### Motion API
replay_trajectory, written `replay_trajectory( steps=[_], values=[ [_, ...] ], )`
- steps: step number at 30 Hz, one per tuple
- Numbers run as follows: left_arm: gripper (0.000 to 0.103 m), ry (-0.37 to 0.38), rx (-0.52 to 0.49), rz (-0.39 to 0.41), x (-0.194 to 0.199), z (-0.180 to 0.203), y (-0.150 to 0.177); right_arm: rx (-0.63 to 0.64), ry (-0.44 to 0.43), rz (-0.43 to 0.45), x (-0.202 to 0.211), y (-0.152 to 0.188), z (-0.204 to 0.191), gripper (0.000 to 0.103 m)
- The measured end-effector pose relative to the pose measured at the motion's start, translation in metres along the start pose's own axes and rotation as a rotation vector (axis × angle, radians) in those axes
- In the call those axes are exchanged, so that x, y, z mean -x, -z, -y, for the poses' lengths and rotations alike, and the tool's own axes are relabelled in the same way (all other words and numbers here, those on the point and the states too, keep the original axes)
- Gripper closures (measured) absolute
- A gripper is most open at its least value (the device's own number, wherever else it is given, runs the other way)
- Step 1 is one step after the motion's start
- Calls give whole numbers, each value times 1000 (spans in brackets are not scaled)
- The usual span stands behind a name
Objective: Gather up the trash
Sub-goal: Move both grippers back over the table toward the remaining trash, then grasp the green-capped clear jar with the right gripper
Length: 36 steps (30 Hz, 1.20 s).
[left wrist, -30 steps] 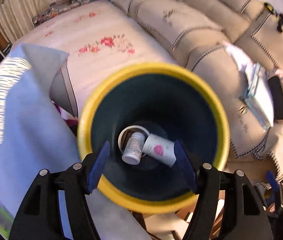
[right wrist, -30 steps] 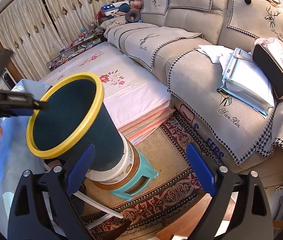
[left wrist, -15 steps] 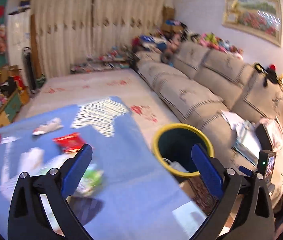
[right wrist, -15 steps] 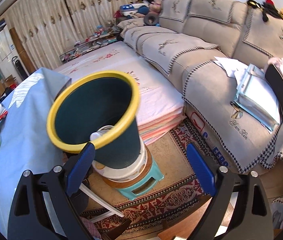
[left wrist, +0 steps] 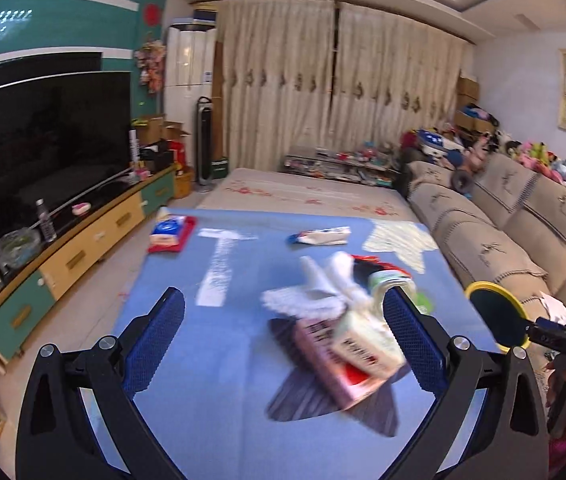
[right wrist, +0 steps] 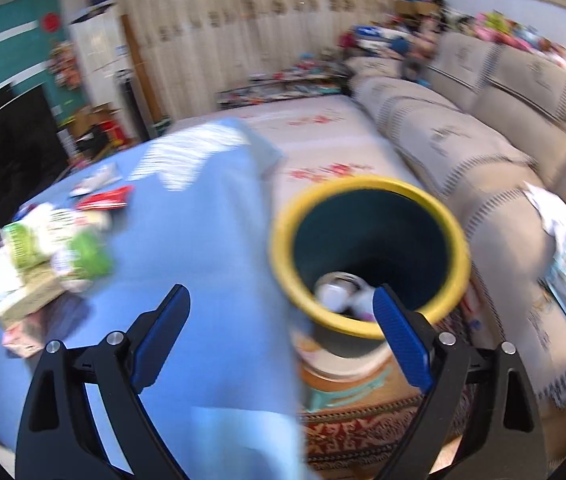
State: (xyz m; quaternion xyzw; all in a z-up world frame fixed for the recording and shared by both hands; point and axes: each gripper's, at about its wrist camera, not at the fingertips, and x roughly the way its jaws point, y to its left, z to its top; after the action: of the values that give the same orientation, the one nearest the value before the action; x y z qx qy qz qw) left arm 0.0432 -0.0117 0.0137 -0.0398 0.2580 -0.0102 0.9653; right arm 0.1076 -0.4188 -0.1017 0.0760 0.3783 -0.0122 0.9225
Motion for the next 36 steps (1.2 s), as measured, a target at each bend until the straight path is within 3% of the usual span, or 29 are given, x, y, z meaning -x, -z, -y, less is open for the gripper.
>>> replay_trajectory(
  steps=[4,11,20,27,29,32,36],
  values=[
    [5,-8,39,-20,-2,-24,10,140,-178,-28,-13,-11,-56,15],
    [5,-8,74,-48,-10,-34,27,304,-265,-62,-44,-24,-114,15],
    [5,6,80,-69,-16,-29,37,530,-251,-94,-77,-21,-156,15],
    [5,3,81,-89,-25,-25,41,536,-265,-149,-101,-22,-159,15],
    [5,-1,83,-95,-26,-26,42,530,-268,-161,-107,-23,-161,17],
    [5,-4,81,-95,-25,-25,42,528,-284,-186,-113,-21,-164,35],
    [5,-1,80,-97,-26,-25,42,507,-285,-198,-107,-19,-160,35]
  ],
)
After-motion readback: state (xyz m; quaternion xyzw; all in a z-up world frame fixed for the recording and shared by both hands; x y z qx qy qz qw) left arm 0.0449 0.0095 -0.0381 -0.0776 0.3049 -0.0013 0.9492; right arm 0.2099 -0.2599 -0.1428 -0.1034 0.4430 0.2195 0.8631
